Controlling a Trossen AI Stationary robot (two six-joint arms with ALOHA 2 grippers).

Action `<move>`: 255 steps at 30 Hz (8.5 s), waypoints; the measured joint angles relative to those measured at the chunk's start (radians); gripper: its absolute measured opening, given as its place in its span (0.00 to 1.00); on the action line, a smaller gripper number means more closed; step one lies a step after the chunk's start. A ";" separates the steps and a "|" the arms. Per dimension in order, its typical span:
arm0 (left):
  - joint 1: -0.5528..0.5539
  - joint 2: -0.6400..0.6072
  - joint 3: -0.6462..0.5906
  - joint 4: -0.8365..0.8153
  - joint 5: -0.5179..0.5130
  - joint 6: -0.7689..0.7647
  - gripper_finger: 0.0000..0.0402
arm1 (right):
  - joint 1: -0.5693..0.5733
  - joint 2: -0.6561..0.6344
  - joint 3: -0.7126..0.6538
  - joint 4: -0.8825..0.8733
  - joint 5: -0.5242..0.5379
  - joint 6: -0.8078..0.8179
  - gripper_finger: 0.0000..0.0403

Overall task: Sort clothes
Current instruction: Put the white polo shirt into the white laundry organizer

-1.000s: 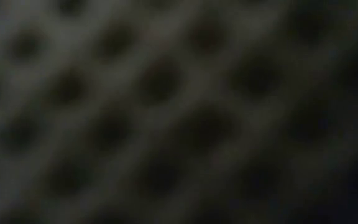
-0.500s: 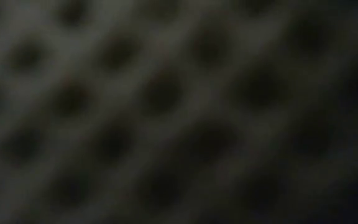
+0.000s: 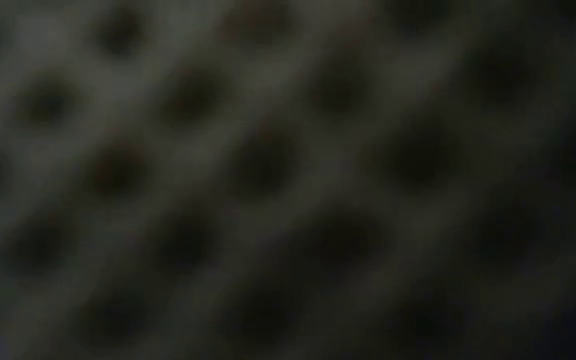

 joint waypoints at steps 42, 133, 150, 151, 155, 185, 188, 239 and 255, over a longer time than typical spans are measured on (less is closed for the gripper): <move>0.005 0.014 -0.206 0.376 0.011 -0.214 0.00 | 0.000 -0.015 -0.011 -0.075 -0.143 -0.277 0.03; -0.078 0.136 0.164 -0.408 0.125 -0.441 0.00 | -0.085 0.185 0.421 -0.364 -0.180 -0.454 0.03; -0.078 0.139 0.164 -0.391 0.118 -0.438 0.00 | -0.085 0.185 0.421 -0.356 -0.180 -0.462 0.03; -0.078 0.139 0.164 -0.389 0.118 -0.438 0.00 | -0.085 0.185 0.421 -0.356 -0.180 -0.464 0.03; -0.078 0.139 0.164 -0.373 0.116 -0.438 0.00 | -0.085 0.185 0.421 -0.356 -0.180 -0.466 0.03; -0.078 0.157 0.166 -0.186 -0.101 -0.315 0.00 | -0.085 0.185 0.439 -0.278 -0.180 -0.561 0.03; -0.073 0.163 0.166 -0.079 -0.130 -0.247 0.00 | -0.085 0.176 0.451 -0.160 -0.179 -0.638 0.03; -0.034 0.178 0.159 -0.472 -0.181 -0.577 0.00 | 0.014 0.130 0.211 -0.555 -0.516 -0.377 0.03; -0.032 0.180 0.159 -0.403 -0.200 -0.490 0.00 | 0.103 0.043 -0.151 -0.348 -0.513 -0.385 0.03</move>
